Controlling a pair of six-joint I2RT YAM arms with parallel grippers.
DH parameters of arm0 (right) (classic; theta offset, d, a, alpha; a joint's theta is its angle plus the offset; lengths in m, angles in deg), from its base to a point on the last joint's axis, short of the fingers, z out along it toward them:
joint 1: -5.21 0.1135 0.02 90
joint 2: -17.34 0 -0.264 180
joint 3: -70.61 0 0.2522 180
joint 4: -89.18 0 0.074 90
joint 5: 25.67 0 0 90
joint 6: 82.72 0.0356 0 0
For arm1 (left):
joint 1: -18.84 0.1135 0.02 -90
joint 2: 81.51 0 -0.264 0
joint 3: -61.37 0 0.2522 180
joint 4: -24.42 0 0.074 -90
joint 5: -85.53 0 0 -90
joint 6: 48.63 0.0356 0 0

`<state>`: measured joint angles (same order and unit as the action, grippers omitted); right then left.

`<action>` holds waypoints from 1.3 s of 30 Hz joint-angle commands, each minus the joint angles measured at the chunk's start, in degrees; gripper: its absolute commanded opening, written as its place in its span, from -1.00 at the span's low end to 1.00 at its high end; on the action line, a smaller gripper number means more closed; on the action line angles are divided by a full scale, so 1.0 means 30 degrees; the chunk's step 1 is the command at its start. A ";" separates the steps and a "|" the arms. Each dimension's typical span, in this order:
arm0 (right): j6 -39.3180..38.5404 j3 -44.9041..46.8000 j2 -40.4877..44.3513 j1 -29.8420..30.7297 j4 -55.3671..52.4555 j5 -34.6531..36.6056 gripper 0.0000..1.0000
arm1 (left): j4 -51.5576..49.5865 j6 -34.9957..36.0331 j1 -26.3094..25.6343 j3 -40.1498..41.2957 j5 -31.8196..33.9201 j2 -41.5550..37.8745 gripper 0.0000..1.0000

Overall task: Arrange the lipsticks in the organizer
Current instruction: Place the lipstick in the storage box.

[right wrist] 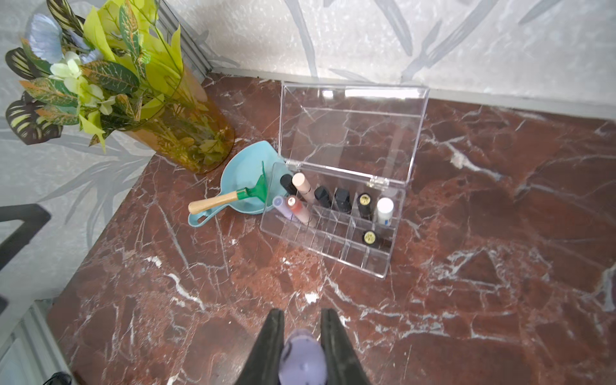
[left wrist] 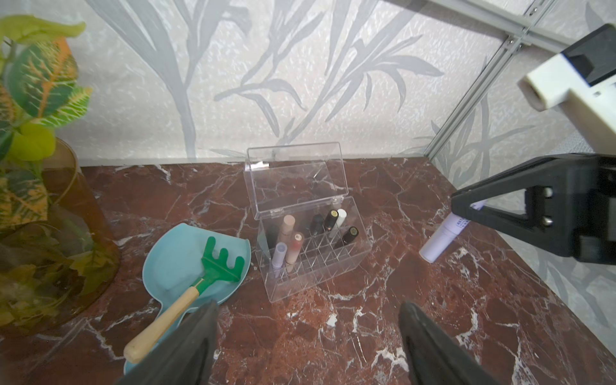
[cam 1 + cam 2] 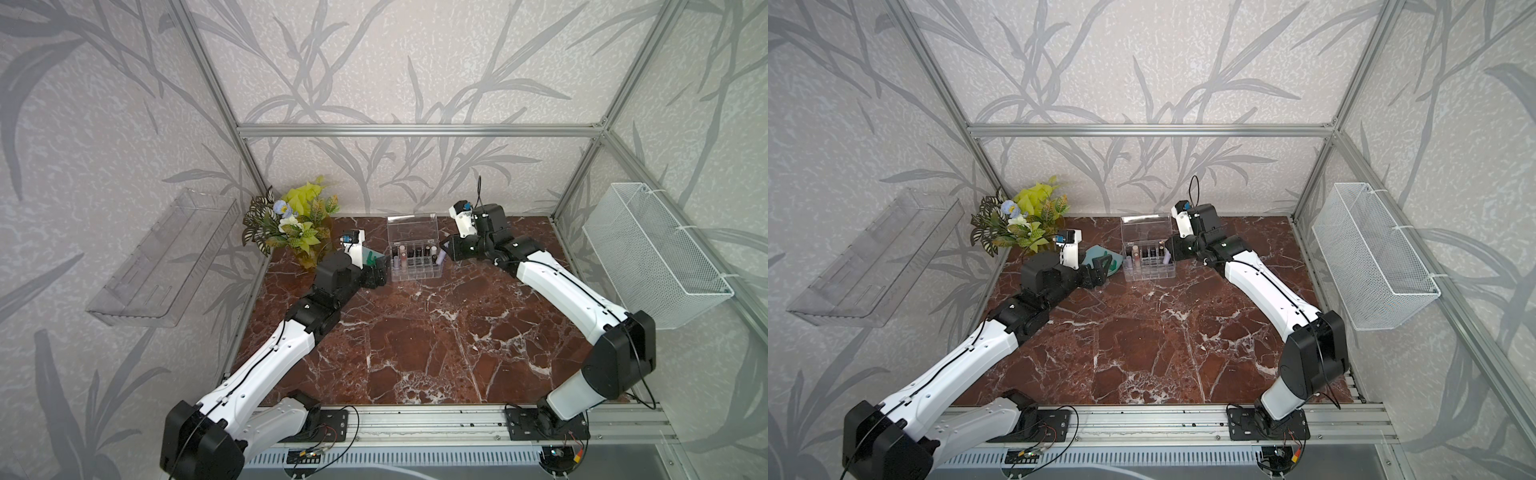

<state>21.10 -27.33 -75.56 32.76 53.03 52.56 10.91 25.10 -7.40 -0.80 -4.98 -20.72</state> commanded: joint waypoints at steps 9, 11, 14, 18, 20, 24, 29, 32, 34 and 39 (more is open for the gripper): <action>-0.2791 -0.4617 -0.5897 0.1793 0.1495 0.2315 -0.81 | 0.1443 -0.0156 0.0265 0.1079 0.1344 -0.0662 0.73; -0.3130 -0.5262 -0.6739 0.1919 0.1364 0.2583 -0.81 | 0.1621 -0.0179 0.0277 0.1204 0.1454 -0.0695 0.73; -0.3467 -0.5808 -0.7698 0.1979 0.1373 0.2837 -0.81 | 0.1885 -0.0152 0.0298 0.1465 0.1550 -0.0625 0.73; -0.3786 -0.6125 -0.8513 0.2037 0.1776 0.3225 -0.82 | 0.2082 -0.0113 0.0309 0.1689 0.1611 -0.0311 0.74; -0.3846 -0.6121 -0.8805 0.2040 0.2094 0.3415 -0.83 | 0.2296 -0.0157 0.0309 0.1800 0.1682 -0.0284 0.74; -0.3916 -0.6021 -0.9329 0.2037 0.2753 0.3745 -0.83 | 0.2784 -0.0063 0.0322 0.2082 0.2150 -0.0575 0.74; -0.3934 -0.5288 -0.9550 0.2083 0.4167 0.3660 -0.83 | 0.2975 0.0267 0.0309 0.2131 0.2382 -0.0478 0.74; -0.3905 -0.4673 -0.9577 0.2169 0.5036 0.3732 -0.84 | 0.3166 0.0308 0.0309 0.2185 0.2453 -0.0343 0.74; -0.3905 -0.4272 -0.9603 0.2213 0.5637 0.3918 -0.83 | 0.3462 0.0355 0.0309 0.2238 0.2471 -0.0310 0.74; -0.3905 -0.3567 -0.9638 0.2257 0.6620 0.4124 -0.82 | 0.3901 0.0546 0.0311 0.2310 0.2631 -0.0299 0.74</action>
<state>10.07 -38.90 -103.98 39.19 69.05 63.86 20.24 25.41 -6.85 5.61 1.77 -21.66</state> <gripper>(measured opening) 0.204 0.872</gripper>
